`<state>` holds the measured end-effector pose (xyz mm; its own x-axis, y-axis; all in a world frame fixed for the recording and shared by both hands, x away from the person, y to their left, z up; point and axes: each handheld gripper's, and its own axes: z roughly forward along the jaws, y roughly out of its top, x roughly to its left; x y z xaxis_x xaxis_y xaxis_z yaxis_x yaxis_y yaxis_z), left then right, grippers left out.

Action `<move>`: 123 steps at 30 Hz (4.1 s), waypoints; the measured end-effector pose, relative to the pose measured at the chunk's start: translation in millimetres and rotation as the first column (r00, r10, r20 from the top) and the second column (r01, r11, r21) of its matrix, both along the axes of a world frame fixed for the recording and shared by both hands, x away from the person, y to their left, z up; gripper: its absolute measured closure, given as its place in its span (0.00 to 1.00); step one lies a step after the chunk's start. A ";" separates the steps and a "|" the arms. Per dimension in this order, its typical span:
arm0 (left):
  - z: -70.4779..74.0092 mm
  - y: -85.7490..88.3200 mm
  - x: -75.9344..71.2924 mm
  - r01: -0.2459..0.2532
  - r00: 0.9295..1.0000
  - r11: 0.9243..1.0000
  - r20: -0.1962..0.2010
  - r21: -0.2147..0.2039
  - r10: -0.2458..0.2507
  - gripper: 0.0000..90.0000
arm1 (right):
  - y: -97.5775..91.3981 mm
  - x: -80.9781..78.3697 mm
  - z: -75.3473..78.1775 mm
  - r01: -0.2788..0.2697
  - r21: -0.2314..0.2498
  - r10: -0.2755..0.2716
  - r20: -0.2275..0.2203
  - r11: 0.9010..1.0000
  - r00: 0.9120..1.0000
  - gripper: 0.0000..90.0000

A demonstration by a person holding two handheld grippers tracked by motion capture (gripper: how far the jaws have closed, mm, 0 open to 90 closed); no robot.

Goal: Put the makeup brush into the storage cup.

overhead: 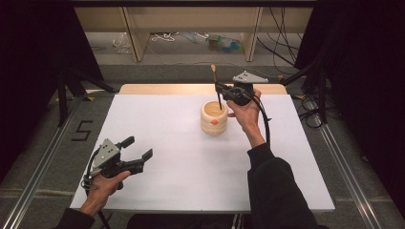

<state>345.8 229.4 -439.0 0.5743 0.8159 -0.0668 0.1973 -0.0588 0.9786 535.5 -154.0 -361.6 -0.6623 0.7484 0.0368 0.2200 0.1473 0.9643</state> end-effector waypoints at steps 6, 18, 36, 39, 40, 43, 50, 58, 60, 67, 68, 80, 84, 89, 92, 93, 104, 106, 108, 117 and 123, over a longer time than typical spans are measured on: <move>0.1 -0.2 -0.2 0.000 1.000 1.000 0.001 -0.001 0.000 0.17 | 3.4 4.4 -5.7 0.003 0.001 -0.003 -0.005 1.000 1.000 0.92; 0.3 -0.8 -0.7 -0.003 1.000 1.000 -0.002 -0.010 0.003 0.17 | 8.9 7.7 -12.3 0.007 0.005 -0.007 -0.029 1.000 1.000 0.92; 0.5 -0.2 -0.6 0.000 1.000 1.000 0.002 -0.006 0.000 0.17 | 15.3 10.4 -20.8 -0.002 -0.010 0.002 -0.040 1.000 0.999 0.92; 0.5 -0.2 -0.4 0.002 1.000 1.000 0.004 -0.001 -0.002 0.17 | 16.3 10.5 -22.0 -0.005 -0.013 0.004 -0.039 1.000 0.999 0.92; 0.5 -0.3 -0.3 0.002 1.000 1.000 0.004 -0.001 -0.002 0.17 | 16.5 10.3 -22.4 -0.002 -0.015 0.002 -0.041 1.000 0.999 0.92; 0.5 -0.3 -0.4 0.002 1.000 1.000 0.004 -0.001 -0.002 0.17 | 16.6 10.4 -24.2 0.000 -0.016 0.000 -0.040 1.000 0.999 0.92; 0.5 -0.3 -0.3 0.004 1.000 1.000 0.005 0.001 -0.004 0.17 | 18.9 12.4 -28.2 0.002 -0.019 -0.003 -0.044 1.000 0.999 0.92; 0.4 -0.3 -0.4 0.002 1.000 1.000 0.003 -0.002 -0.002 0.17 | 18.5 14.3 -31.1 0.011 -0.030 -0.013 -0.046 0.999 0.999 0.92; 0.4 -0.3 -0.3 0.004 1.000 1.000 0.005 0.000 -0.004 0.17 | 18.6 14.3 -32.2 0.013 -0.035 -0.015 -0.058 0.999 0.998 0.92; 0.1 -0.4 -0.1 0.003 1.000 1.000 0.002 0.000 -0.003 0.17 | 18.7 15.7 -36.1 0.010 -0.045 -0.012 -0.055 0.999 0.998 0.92; 0.0 -0.4 0.0 0.004 1.000 1.000 0.002 0.000 -0.004 0.17 | 19.2 15.8 -37.0 0.017 -0.048 -0.019 -0.053 0.999 0.998 0.92; 0.1 -0.3 -0.2 0.002 1.000 1.000 0.002 -0.001 -0.002 0.17 | 19.8 16.7 -43.6 0.016 -0.082 -0.023 -0.086 0.996 0.996 0.92; 0.3 -0.3 0.0 0.002 1.000 1.000 0.002 0.000 -0.002 0.17 | 22.1 15.1 -46.0 0.021 -0.101 -0.030 -0.096 0.995 0.995 0.92; 0.2 -0.4 0.1 0.004 1.000 1.000 0.003 0.000 -0.004 0.17 | 23.4 15.1 -48.6 0.027 -0.122 -0.041 -0.116 0.992 0.992 0.92; 0.2 -0.2 0.1 0.003 1.000 1.000 0.003 -0.001 -0.003 0.17 | 24.1 15.0 -49.7 0.029 -0.123 -0.046 -0.135 0.992 0.990 0.92; 0.2 -0.2 0.1 0.003 1.000 1.000 0.002 -0.001 -0.003 0.17 | 23.9 15.1 -50.0 0.024 -0.124 -0.043 -0.150 0.992 0.988 0.92; 0.3 -0.3 -0.1 0.002 1.000 1.000 0.003 0.000 -0.002 0.17 | 19.5 9.5 -40.3 0.092 -0.179 -0.115 -0.124 0.980 0.986 0.55; 0.1 -0.3 0.0 0.003 1.000 1.000 0.002 0.001 -0.003 0.17 | 16.9 8.1 -37.2 0.103 -0.162 -0.122 -0.118 0.981 0.985 0.53; 0.2 -0.4 -0.1 0.003 1.000 1.000 0.003 0.001 -0.003 0.17 | 13.7 6.2 -33.4 0.096 -0.153 -0.114 -0.112 0.984 0.987 0.48; 0.0 -0.6 0.0 0.002 1.000 1.000 0.002 0.005 -0.002 0.17 | 1.2 -10.3 -20.7 0.095 -0.118 -0.107 -0.099 0.988 0.989 0.33; -0.1 -0.7 0.1 0.003 1.000 1.000 0.002 0.003 -0.003 0.17 | -4.4 -17.0 -14.2 0.111 -0.135 -0.121 -0.064 0.985 0.991 0.29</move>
